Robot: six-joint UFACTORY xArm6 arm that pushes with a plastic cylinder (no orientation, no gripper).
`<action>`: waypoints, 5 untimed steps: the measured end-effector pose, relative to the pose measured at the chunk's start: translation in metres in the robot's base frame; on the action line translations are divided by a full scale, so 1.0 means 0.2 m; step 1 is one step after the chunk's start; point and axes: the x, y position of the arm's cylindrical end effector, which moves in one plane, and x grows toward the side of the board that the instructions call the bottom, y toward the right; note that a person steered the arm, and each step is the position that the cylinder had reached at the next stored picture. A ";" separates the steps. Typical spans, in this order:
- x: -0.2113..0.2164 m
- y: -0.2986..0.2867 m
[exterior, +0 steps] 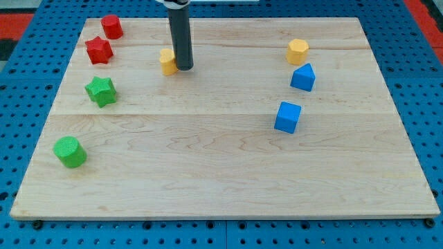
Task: Place the yellow heart in between the green star and red star
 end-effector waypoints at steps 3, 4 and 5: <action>-0.05 -0.05; 0.00 -0.23; 0.01 -0.38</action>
